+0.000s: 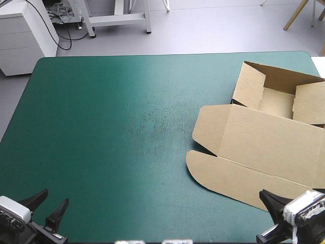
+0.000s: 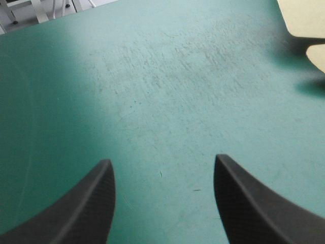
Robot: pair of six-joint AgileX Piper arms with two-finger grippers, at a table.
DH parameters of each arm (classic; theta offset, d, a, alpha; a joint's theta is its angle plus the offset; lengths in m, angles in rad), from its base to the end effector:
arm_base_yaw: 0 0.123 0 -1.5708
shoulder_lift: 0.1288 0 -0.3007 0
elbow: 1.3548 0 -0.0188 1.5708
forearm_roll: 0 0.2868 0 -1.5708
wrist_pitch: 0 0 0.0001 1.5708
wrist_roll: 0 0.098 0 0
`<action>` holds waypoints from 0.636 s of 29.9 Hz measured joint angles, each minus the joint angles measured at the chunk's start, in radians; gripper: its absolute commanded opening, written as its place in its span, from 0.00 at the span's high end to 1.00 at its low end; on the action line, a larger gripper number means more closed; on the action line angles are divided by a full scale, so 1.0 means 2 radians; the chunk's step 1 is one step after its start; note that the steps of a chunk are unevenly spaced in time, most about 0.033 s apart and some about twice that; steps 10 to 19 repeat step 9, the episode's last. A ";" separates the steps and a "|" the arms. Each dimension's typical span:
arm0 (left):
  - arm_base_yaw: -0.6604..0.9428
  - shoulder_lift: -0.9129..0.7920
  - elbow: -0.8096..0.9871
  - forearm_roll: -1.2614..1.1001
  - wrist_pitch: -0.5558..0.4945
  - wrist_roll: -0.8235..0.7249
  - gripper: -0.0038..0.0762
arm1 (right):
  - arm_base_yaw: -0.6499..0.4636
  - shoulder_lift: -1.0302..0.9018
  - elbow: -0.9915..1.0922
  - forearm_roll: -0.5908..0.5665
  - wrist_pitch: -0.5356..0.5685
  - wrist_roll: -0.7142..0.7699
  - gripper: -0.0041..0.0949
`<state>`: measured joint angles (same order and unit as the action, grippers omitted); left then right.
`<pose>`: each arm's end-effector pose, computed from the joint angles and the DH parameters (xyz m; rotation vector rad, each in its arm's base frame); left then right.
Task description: Fold the box
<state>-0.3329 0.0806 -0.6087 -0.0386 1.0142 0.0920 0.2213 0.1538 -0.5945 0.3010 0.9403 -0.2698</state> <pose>0.0173 -0.0094 0.3283 0.4177 1.9300 -0.2029 0.0314 0.0311 0.3313 -0.4595 1.9086 0.3240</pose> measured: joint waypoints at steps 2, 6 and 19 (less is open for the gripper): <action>0.000 -0.007 0.014 -0.003 0.000 0.000 0.44 | 0.000 -0.010 0.014 -0.001 0.001 0.000 0.98; 0.000 -0.019 0.036 -0.005 -0.004 0.000 0.44 | 0.000 -0.026 0.018 -0.001 -0.009 -0.003 0.98; 0.000 -0.021 0.050 -0.006 -0.004 0.000 0.44 | 0.000 -0.029 0.018 0.000 -0.013 -0.003 0.98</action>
